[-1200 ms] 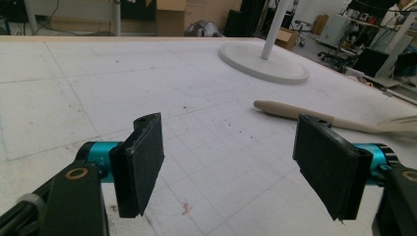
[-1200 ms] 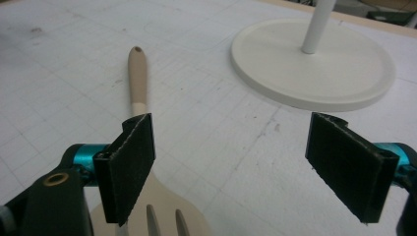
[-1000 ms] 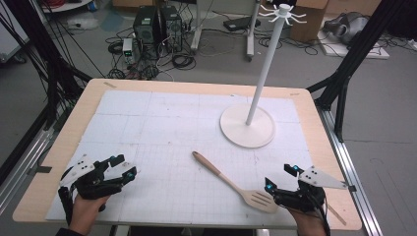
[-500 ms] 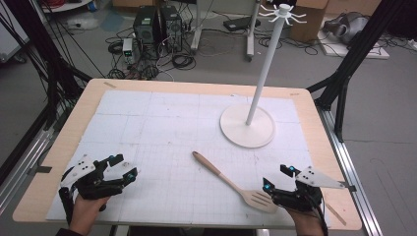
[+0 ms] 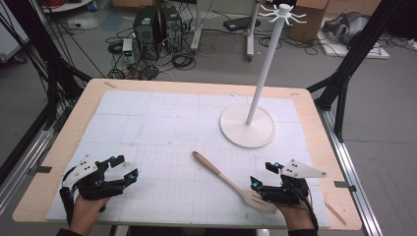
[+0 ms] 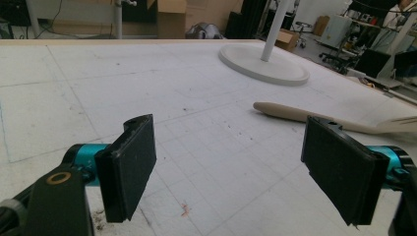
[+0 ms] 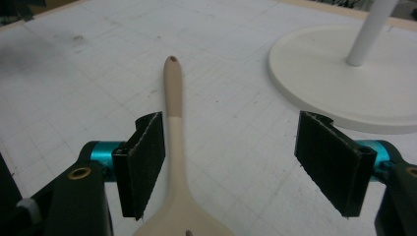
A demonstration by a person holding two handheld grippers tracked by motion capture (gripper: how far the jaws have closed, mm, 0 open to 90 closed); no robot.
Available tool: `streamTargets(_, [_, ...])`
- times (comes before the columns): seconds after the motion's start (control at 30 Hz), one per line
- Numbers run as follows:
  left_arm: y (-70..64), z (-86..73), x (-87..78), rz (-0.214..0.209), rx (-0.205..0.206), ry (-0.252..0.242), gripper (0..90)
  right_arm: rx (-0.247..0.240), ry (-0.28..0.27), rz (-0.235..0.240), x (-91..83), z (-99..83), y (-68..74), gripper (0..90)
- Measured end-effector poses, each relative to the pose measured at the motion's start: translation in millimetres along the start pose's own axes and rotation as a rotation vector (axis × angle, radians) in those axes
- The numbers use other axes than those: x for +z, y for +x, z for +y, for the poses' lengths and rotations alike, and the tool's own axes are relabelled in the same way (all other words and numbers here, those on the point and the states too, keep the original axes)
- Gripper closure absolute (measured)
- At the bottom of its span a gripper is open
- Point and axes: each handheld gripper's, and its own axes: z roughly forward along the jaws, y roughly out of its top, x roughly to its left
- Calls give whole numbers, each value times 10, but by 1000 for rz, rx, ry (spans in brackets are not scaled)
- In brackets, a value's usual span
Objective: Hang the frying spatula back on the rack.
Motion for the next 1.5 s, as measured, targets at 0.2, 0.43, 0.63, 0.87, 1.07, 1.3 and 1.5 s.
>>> streamTargets(0.2, [-8,2,4,-5,-4,2,221,-58,138,58,277,100,33,405])
streamTargets(0.43, [-2,-3,-2,-6,-5,10,222,-112,250,123,496,206,108,504])
streamTargets(0.63, [1,-2,-4,-7,-6,9,224,-96,349,177,708,182,113,502])
streamTargets(0.87, [-3,-4,6,-11,-3,15,226,-102,442,197,877,166,169,547])
streamTargets(1.07, [3,-3,2,-8,-5,14,227,-87,490,182,988,166,165,559])
streamTargets(1.3, [7,-3,1,-10,-6,15,228,-99,507,185,1002,158,175,583])
streamTargets(1.5, [2,-3,5,-12,-3,18,228,-117,516,192,976,145,204,631])
